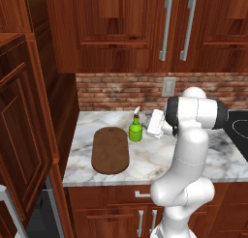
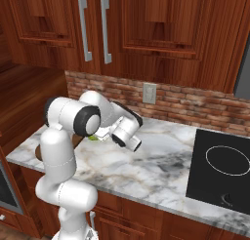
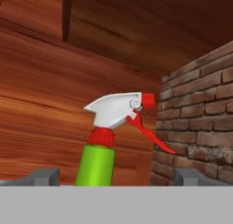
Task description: Grab the spray bottle from the cabinet, then place it next to the cutting board for sanitizing. Then grab the dish brush from the countertop next to the sink and place it next to the cutting board.
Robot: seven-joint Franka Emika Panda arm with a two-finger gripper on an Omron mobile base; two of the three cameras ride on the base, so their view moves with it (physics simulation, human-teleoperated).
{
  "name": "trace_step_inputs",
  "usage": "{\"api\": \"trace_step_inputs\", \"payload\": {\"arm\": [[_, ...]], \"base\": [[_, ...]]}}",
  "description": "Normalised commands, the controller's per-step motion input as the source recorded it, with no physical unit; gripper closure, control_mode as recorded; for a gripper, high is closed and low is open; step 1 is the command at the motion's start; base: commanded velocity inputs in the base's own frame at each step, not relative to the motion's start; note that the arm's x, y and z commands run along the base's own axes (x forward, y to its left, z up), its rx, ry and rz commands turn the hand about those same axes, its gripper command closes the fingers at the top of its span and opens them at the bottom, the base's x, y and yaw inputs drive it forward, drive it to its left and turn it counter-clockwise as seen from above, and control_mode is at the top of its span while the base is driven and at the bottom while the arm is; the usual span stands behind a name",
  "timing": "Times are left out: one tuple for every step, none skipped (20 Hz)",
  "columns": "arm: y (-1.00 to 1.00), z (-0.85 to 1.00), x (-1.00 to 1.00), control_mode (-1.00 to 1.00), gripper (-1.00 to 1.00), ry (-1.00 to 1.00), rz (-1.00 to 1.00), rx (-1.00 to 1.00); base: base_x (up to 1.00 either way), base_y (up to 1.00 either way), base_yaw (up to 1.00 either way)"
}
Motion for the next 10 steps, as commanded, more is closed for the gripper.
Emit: {"api": "trace_step_inputs", "payload": {"arm": [[-0.74,0.0,0.0,-1.0,-1.0,0.0,0.0,0.12],[-0.71,0.11,-0.16,-1.0,-1.0,0.0,0.0,0.13],[-0.61,0.11,-0.26,-1.0,-1.0,-0.02,0.0,0.12],[-0.56,0.16,-0.29,-1.0,-1.0,-0.04,0.0,0.12],[-0.54,0.2,-0.38,-1.0,-1.0,-0.05,0.0,0.12],[-0.56,0.22,-0.47,-1.0,-1.0,-0.12,0.0,0.11],[-0.56,0.25,-0.63,-1.0,-1.0,-0.13,0.0,0.11],[-0.47,0.41,-0.71,-1.0,-1.0,-0.18,-0.02,0.1],[-0.3,0.45,-0.69,-1.0,-1.0,-0.14,-0.02,0.08],[-0.39,0.6,-0.67,-1.0,-1.0,-0.15,-0.01,0.09]], "base": [[0.0,0.0,0.0],[0.0,0.0,0.0],[0.0,0.0,0.0],[0.0,0.0,0.0],[0.0,0.0,0.0],[0.0,0.0,0.0],[0.0,0.0,0.0],[0.0,0.0,0.0],[0.0,0.0,0.0],[0.0,0.0,0.0]]}}
